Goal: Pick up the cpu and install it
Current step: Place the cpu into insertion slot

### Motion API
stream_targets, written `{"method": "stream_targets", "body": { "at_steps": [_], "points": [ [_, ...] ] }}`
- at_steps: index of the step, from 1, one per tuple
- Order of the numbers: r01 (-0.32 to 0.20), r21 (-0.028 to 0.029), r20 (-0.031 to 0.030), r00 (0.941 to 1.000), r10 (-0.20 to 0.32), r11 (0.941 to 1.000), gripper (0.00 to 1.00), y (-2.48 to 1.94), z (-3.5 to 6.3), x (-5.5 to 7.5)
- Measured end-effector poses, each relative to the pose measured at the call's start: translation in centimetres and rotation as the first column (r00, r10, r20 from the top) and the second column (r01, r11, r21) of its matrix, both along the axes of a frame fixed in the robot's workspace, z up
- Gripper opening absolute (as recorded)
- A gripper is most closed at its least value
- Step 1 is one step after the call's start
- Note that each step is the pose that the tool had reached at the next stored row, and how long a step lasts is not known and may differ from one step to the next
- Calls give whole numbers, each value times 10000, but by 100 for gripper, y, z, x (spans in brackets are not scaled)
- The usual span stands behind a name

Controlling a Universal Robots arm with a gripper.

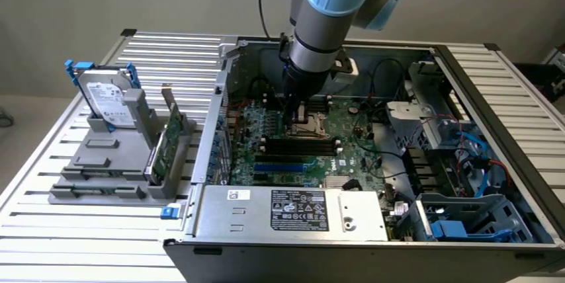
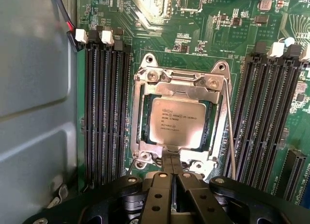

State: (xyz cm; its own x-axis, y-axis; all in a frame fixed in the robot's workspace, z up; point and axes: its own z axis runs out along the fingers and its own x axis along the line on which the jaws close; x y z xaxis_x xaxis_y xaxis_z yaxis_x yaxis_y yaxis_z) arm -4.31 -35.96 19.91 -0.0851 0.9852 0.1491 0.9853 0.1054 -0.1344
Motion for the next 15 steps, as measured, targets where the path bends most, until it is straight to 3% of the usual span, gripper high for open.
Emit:
{"method": "stream_targets", "body": {
  "at_steps": [4, 8, 15],
  "points": [
    [2, -6, -35, 10000, -2, 10000, 11, -1, 80, -12],
    [0, -10, -40, 10000, 0, 10000, 11, -2, 99, -42],
    [0, 0, -42, 10000, 0, 10000, 11, -3, 165, -199]
  ]
}}
